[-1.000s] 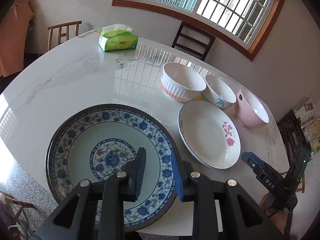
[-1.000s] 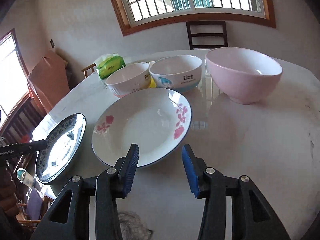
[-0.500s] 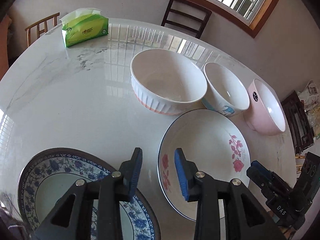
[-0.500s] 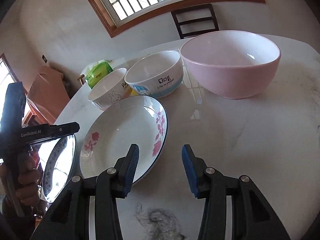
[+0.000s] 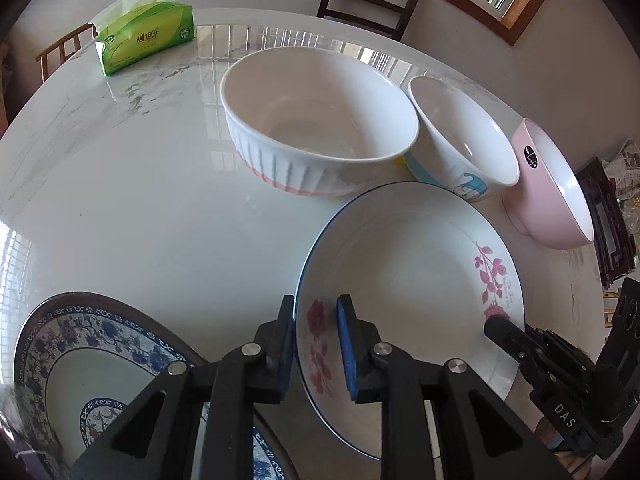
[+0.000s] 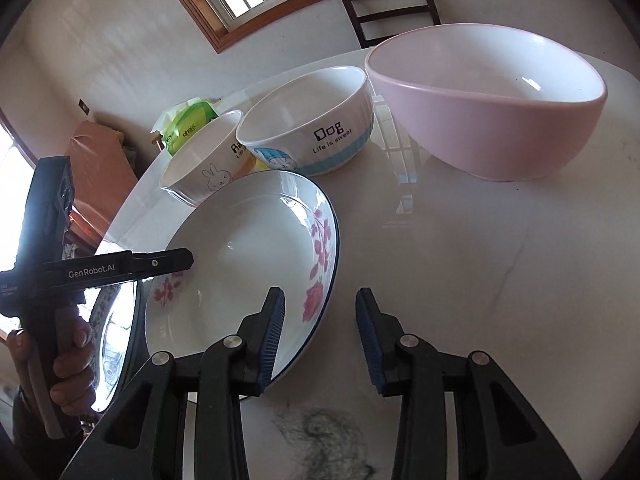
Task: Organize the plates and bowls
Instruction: 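Grasp the rim of the pink-flowered white plate with the right gripper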
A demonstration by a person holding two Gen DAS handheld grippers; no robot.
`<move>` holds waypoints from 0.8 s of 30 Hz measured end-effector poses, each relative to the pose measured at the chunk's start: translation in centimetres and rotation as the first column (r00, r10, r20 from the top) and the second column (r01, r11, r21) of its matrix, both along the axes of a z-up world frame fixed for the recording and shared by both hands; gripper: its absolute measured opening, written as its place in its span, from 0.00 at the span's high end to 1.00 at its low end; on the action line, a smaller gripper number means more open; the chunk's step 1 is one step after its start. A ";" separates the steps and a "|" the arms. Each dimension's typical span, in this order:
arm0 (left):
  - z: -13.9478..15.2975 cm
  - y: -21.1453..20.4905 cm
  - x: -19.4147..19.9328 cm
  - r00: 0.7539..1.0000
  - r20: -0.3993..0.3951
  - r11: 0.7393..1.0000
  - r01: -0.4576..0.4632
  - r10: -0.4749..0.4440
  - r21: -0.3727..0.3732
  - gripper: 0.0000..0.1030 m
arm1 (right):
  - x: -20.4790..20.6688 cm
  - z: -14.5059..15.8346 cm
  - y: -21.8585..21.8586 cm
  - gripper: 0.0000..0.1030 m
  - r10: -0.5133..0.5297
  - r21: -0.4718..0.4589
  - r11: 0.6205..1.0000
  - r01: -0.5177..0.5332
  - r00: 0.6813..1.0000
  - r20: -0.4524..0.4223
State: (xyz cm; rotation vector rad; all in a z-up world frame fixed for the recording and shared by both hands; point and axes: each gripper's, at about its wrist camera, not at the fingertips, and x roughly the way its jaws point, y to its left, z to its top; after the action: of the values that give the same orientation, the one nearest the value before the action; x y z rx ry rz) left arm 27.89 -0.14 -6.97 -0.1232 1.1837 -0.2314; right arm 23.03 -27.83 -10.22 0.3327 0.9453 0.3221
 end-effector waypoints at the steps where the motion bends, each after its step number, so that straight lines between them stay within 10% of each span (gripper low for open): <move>1: 0.0 0.0 -0.2 1.000 0.000 1.000 -0.009 0.009 0.002 0.80 | 0.1 0.0 0.2 0.77 0.005 -0.002 1.000 -0.005 1.000 -0.003; 24: 5.5 4.0 -12.0 0.979 0.088 0.982 -0.182 0.185 -0.048 0.82 | -6.5 3.5 1.0 0.87 0.046 0.064 0.997 -0.048 0.999 0.024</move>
State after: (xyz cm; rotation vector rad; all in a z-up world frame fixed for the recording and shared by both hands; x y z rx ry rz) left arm 15.89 3.90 -1.51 -0.2533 1.0689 -0.0970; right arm 16.51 -26.86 -6.76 0.3654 0.9226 0.3995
